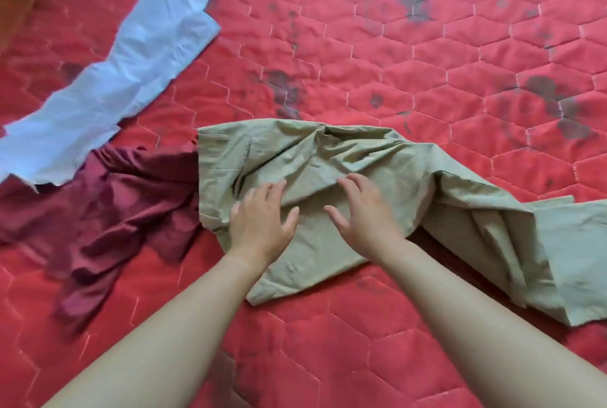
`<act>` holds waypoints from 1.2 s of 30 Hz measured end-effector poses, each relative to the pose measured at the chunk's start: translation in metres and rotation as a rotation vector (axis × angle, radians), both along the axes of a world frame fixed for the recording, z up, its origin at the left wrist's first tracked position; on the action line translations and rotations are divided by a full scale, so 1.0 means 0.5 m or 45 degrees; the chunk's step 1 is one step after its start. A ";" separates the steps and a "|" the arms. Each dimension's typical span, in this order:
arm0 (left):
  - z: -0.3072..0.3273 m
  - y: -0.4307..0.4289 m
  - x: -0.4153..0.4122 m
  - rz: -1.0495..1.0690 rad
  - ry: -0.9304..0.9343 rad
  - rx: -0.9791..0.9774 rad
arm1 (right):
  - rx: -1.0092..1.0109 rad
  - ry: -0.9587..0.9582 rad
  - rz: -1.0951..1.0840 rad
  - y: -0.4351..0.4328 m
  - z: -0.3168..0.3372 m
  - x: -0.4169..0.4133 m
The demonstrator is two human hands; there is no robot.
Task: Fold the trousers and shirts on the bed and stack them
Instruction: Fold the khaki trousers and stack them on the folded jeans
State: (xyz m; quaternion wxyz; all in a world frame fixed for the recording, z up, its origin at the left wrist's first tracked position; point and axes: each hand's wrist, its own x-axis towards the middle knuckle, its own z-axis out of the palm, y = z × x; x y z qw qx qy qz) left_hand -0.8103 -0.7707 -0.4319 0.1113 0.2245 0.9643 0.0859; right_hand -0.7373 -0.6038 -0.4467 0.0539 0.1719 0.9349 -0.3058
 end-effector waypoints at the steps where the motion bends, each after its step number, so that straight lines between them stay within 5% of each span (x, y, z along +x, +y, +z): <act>1: -0.010 -0.026 -0.030 0.012 0.006 -0.011 | -0.004 -0.011 0.015 -0.028 -0.020 -0.030; 10: -0.088 -0.195 -0.137 0.054 0.095 0.037 | 0.186 -0.299 0.081 -0.144 -0.193 -0.050; 13: -0.106 -0.210 -0.152 0.184 0.081 0.164 | 0.206 -0.203 -0.010 -0.182 -0.210 0.001; 18: -0.123 -0.214 -0.170 0.279 -0.272 0.482 | 0.181 0.010 -0.244 -0.192 -0.220 0.012; 24: -0.096 -0.214 -0.142 0.212 -0.241 0.516 | 0.055 -0.017 -0.182 -0.151 -0.183 0.001; 31: -0.033 -0.164 -0.003 0.331 -0.426 0.661 | -0.008 0.019 -0.279 -0.035 -0.066 0.186; 36: -0.013 -0.099 0.154 0.306 -0.640 0.696 | 0.021 0.266 -0.388 0.082 0.028 0.286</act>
